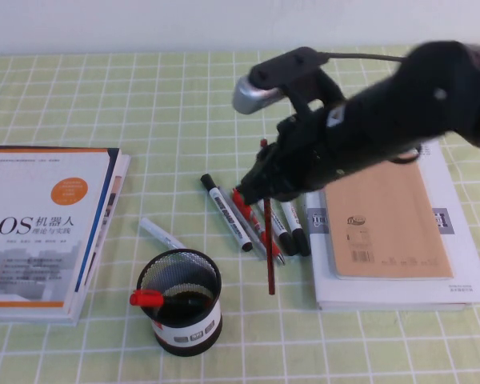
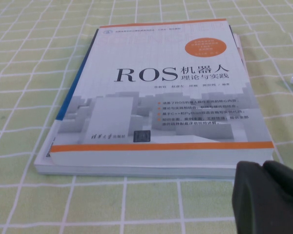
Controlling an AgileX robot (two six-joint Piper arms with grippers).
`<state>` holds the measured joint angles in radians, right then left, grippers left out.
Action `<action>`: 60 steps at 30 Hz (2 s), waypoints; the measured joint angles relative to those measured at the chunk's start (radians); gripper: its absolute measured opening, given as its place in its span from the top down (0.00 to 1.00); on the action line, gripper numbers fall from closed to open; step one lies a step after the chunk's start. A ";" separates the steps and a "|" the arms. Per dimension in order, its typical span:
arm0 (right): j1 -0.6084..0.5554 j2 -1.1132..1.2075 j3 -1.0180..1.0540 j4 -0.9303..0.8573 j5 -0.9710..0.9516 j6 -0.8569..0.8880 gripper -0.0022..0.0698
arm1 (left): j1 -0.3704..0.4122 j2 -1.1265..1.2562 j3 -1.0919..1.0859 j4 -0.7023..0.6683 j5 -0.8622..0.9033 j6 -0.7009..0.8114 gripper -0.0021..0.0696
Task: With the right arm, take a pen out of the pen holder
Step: 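Take a marker out of the pen holder and lay it on the table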
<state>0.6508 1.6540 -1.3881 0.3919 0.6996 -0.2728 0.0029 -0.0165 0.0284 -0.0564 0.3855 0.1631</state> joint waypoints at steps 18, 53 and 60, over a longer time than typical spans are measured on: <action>-0.002 0.610 -0.847 -0.118 0.402 0.093 0.97 | 0.000 0.000 0.000 0.000 0.000 0.000 0.98; -0.010 0.817 -0.955 -0.068 0.238 0.128 0.76 | 0.000 0.000 0.000 0.000 0.000 0.000 0.98; -0.010 0.817 -0.955 -0.071 0.231 0.128 0.69 | 0.000 0.000 0.000 0.000 0.000 0.000 0.98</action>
<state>0.6404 2.4709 -2.3434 0.3205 0.9311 -0.1453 0.0029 -0.0165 0.0284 -0.0564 0.3855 0.1631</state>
